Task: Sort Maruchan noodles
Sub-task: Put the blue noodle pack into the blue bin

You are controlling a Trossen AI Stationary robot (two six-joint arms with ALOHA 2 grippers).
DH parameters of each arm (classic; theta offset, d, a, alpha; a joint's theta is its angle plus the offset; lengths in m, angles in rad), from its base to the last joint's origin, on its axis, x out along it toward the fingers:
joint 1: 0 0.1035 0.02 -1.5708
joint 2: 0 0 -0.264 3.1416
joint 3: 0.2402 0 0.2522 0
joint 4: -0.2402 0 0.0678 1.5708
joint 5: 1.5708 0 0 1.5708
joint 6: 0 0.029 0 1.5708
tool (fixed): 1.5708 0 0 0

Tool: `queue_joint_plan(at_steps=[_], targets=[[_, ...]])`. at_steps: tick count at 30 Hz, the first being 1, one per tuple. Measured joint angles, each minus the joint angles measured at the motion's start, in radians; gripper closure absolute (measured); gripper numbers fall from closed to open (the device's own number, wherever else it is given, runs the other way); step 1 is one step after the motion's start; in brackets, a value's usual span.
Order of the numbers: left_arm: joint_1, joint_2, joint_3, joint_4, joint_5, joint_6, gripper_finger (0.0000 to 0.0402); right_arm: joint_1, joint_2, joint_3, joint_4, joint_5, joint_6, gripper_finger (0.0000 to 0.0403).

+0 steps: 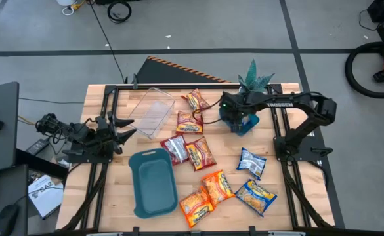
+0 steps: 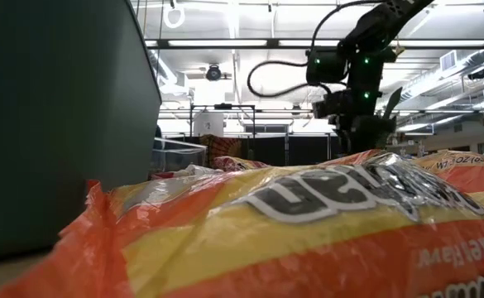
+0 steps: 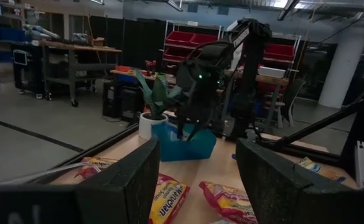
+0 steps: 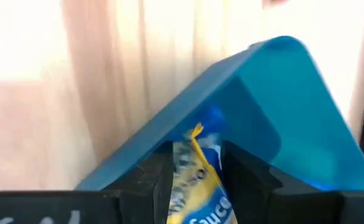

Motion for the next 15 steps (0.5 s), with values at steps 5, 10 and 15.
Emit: queue_joint_plan(at_steps=[5,10,15], targets=[[0.0,0.0,0.0,-0.002,0.029,-0.01,0.0184,-0.001,-0.06,0.0,0.008,0.004,-0.021,0.0266],[0.0,0.0,0.0,-0.001,0.031,-0.01,0.0184,-0.002,-0.144,0.0,0.008,0.003,-0.02,0.0266],[0.0,0.0,0.0,-0.001,0.031,-0.013,0.0184,-0.002,-0.18,0.0,-0.021,-0.076,0.049,0.0265]])
